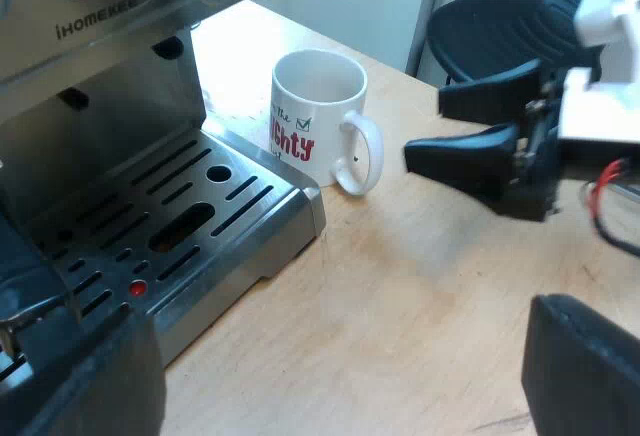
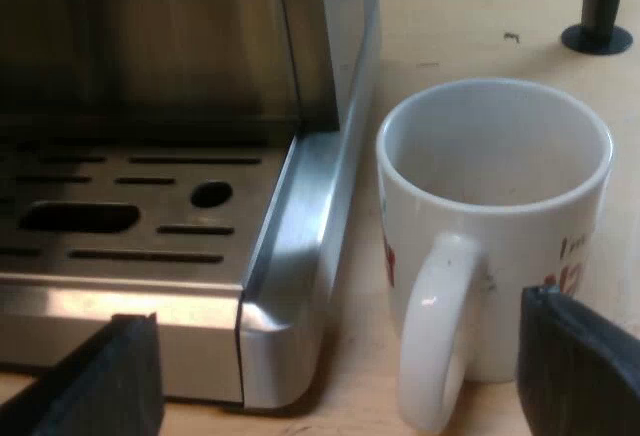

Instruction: Remove mug from coffee machine

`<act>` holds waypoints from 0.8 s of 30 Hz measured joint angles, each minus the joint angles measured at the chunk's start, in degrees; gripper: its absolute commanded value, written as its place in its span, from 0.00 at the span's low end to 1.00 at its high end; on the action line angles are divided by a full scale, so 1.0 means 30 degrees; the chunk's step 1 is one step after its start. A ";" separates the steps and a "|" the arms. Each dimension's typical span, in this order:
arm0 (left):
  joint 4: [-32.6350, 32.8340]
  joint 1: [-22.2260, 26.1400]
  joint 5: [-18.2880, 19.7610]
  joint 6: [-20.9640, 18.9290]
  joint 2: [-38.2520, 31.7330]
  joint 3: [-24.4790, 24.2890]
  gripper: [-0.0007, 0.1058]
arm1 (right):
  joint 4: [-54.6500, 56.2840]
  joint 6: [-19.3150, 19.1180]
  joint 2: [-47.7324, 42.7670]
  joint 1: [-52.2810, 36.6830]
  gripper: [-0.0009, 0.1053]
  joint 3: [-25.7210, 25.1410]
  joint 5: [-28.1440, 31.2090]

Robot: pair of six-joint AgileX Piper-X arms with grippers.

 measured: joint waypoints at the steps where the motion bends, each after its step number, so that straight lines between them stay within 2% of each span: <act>1: 0.0000 0.0000 0.0000 0.0000 0.0000 0.0000 0.79 | 0.0986 0.0000 -0.0928 -0.0007 0.70 -0.0087 -0.0035; 2: 0.0000 0.0000 0.0000 0.0000 0.0000 0.0000 0.79 | 0.2359 0.0000 -0.2074 -0.0007 0.70 -0.0289 -0.0082; 7: 0.0000 0.0000 0.0000 0.0000 0.0000 0.0000 0.79 | 0.5407 0.0000 -0.3972 -0.0007 0.68 -0.0969 -0.0370; 8: 0.0000 0.0000 0.0000 0.0000 0.0000 0.0000 0.79 | 0.7846 0.0000 -0.5124 -0.0007 0.68 -0.1744 -0.0808; 10: 0.0000 0.0000 0.0000 -0.0033 0.0000 0.0000 0.79 | 1.0495 0.0000 -0.6041 -0.0007 0.68 -0.2913 -0.1227; 15: 0.0422 0.0000 0.0000 -0.0349 0.0000 -0.0728 0.79 | 1.5298 0.0000 -0.6776 -0.0007 0.68 -0.5306 -0.1277; 19: 0.0847 0.0000 -0.0403 -0.0410 0.0000 -0.1459 0.79 | 1.7614 0.0000 -0.6769 -0.0007 0.68 -0.7097 -0.1277; 22: 0.1012 0.0305 -0.1724 -0.0422 0.0000 -0.2347 0.79 | 1.8404 0.0000 -0.6769 -0.0007 0.68 -0.8073 -0.1277; 24: 0.1012 0.0654 -0.1810 -0.0422 0.0000 -0.2609 0.79 | 1.8725 0.0000 -0.6769 -0.0007 0.68 -0.8546 -0.1406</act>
